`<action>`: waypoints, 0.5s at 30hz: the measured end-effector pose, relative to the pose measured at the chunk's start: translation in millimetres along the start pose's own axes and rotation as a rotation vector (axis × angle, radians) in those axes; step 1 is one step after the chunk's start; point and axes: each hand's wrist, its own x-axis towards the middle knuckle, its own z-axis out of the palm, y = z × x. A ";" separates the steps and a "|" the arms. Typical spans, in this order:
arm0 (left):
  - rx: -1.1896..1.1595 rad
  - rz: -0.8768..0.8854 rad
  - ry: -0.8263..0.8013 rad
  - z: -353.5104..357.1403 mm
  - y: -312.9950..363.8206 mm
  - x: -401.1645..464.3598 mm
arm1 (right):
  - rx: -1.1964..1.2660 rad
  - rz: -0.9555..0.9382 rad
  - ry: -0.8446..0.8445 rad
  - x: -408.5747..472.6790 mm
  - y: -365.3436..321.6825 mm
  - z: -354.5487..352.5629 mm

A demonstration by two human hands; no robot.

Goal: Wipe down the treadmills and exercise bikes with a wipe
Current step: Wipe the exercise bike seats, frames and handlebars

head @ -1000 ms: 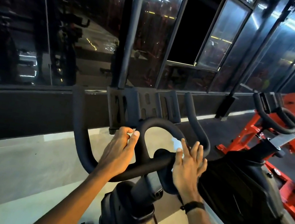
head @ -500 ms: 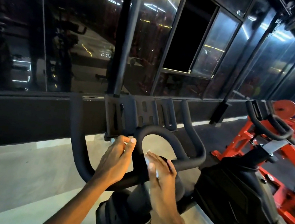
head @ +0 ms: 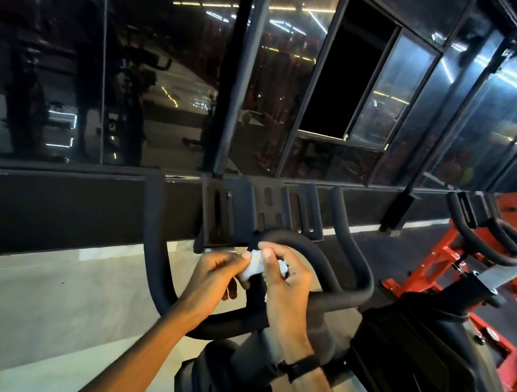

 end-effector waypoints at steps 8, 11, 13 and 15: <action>-0.102 -0.072 0.141 -6.4 -7.2 6.8 | -0.120 0.013 -0.066 14.0 26.6 9.6; -0.138 -0.087 0.170 -6.7 -6.7 7.9 | -0.119 -0.014 -0.089 13.1 27.2 6.9; -0.158 -0.089 0.170 -7.6 -6.4 9.2 | -0.106 0.004 -0.087 13.5 26.6 6.5; -0.165 -0.097 0.151 -8.1 -6.3 9.8 | -0.100 0.019 -0.079 14.0 28.0 6.6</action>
